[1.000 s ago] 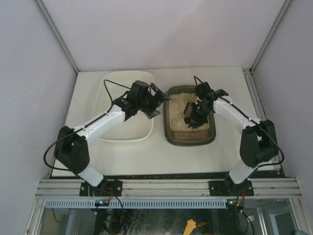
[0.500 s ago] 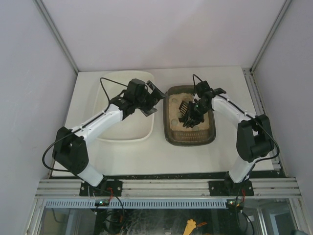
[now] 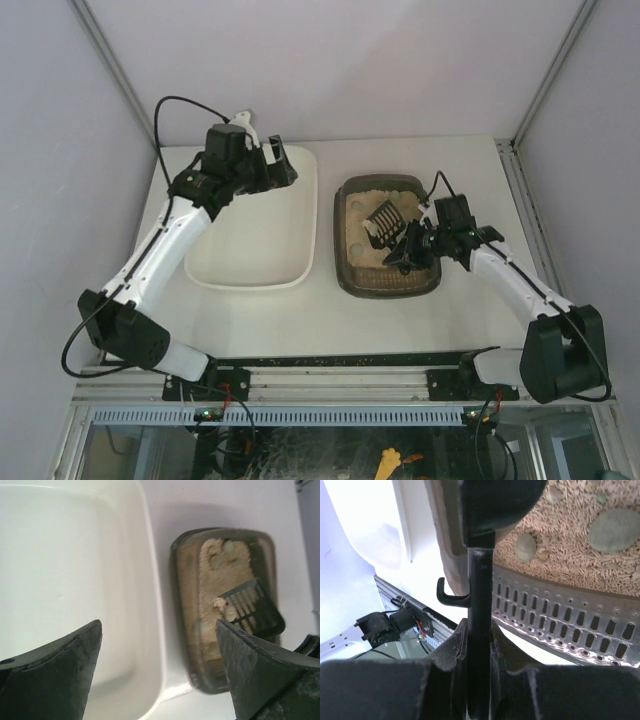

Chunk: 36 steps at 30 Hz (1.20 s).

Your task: Clean the litter box

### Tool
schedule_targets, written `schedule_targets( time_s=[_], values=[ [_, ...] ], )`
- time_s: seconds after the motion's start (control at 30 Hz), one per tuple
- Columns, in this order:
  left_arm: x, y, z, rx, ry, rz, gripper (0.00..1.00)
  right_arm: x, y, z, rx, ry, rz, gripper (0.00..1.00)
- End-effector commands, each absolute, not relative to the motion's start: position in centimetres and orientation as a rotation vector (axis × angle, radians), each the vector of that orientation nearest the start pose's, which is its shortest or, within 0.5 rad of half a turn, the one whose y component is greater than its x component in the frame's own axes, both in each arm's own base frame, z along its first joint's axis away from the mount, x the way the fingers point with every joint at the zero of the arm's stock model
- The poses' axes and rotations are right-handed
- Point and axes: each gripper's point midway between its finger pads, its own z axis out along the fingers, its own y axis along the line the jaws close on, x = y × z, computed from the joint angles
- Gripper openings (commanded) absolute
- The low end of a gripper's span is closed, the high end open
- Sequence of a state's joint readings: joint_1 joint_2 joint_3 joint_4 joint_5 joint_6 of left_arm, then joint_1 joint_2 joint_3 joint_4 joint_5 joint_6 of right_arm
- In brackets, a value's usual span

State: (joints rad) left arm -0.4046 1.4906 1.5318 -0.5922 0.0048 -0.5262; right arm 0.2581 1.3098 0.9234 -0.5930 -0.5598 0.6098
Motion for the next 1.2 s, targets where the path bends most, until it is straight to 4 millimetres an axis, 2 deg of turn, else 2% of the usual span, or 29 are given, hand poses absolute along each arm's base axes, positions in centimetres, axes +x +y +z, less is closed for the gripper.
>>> schedule_targets(
  time_s=[0.0,0.13,0.3,0.4,0.6,0.67,0.8,0.93,1.07,1.17],
  values=[
    [36.2,-15.4,29.5,0.145,2.201,-0.419,0.99,26.1,19.0,14.8,0.267,2.439,1.212,0.0],
    [34.3,-12.1,28.7,0.153,2.29,-0.397,0.99,25.6,19.0,16.2,0.269,2.236,1.375,0.0],
    [33.0,-8.5,27.1,0.068,2.368,-0.343,0.99,25.1,17.4,18.0,0.309,1.956,1.565,0.0],
    [32.3,-7.4,26.3,0.03,2.401,-0.342,0.99,24.3,16.1,18.7,0.319,1.814,1.641,0.0],
    [32.0,-6.1,25.3,-0.016,2.421,-0.314,0.99,22.2,16.4,20.5,0.201,1.684,1.717,0.0],
    [32.0,-6.0,25.1,-0.021,2.424,-0.309,0.99,22.2,16.4,20.4,0.218,1.689,1.717,0.0],
    [32.0,-6.0,25.0,-0.02,2.425,-0.311,0.99,21.6,18.3,19.7,0.133,1.76,1.713,0.0],
    [31.8,-6.1,24.9,-0.019,2.424,-0.314,0.99,23.0,16.1,18.0,0.302,1.768,1.642,0.0],
    [31.8,-6.1,24.7,-0.018,2.429,-0.317,1.0,22.8,17.7,17.4,0.242,1.842,1.646,0.0],
    [31.7,-6.2,24.6,-0.017,2.429,-0.324,0.99,23.5,16.5,17.7,0.305,1.803,1.634,0.0]
  ],
)
